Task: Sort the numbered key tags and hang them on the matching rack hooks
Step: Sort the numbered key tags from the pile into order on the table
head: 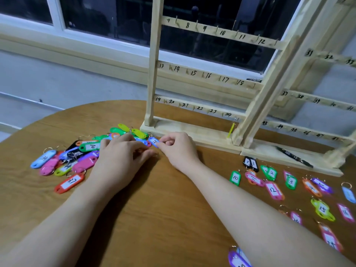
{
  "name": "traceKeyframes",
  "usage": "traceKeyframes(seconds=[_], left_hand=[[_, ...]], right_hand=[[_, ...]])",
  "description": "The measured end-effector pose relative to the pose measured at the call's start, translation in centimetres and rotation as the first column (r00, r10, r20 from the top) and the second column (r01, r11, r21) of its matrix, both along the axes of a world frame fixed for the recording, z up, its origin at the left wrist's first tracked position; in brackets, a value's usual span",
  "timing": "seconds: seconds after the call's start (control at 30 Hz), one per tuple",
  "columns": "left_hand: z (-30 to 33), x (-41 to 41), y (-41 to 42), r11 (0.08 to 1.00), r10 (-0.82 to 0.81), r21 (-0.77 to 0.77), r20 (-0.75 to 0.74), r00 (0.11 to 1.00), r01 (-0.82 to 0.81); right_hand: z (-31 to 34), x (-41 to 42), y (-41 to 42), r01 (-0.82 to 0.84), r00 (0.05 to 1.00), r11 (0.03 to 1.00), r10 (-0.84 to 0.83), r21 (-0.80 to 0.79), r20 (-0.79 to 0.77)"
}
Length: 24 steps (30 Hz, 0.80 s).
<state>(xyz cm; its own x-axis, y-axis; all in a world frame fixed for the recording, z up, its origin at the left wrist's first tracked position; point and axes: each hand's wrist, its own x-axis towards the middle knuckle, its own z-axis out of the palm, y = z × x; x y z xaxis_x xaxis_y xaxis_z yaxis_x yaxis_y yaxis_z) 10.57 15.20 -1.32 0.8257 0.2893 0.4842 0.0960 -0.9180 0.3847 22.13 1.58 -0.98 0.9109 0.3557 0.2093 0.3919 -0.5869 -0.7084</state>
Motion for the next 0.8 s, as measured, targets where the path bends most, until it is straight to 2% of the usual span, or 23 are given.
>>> traceKeyframes(seconds=[0.13, 0.33, 0.43, 0.57, 0.8], left_hand=[[0.35, -0.21, 0.21, 0.999, 0.033, 0.003, 0.073, 0.997, -0.033], [0.15, -0.13, 0.32, 0.996, 0.089, -0.024, 0.049, 0.995, -0.088], [0.19, -0.56, 0.24, 0.999, 0.037, -0.013, 0.040, 0.999, -0.036], [0.26, -0.74, -0.09, 0.999, -0.016, 0.033, -0.068, 0.998, 0.019], [0.19, -0.39, -0.18, 0.992, -0.034, 0.124, 0.011, 0.999, 0.032]], right_hand=[[-0.04, 0.05, -0.05, -0.036, 0.999, 0.999, 0.036, 0.006, 0.008], [0.36, -0.11, -0.61, -0.101, 0.994, 0.995, 0.101, -0.004, 0.032], [0.27, -0.07, -0.62, -0.110, 0.994, 0.993, 0.109, 0.029, 0.026], [0.09, -0.10, -0.54, -0.119, 0.992, 0.993, 0.120, -0.010, 0.026], [0.32, -0.30, -0.61, -0.121, 0.993, 0.992, 0.121, 0.022, 0.014]])
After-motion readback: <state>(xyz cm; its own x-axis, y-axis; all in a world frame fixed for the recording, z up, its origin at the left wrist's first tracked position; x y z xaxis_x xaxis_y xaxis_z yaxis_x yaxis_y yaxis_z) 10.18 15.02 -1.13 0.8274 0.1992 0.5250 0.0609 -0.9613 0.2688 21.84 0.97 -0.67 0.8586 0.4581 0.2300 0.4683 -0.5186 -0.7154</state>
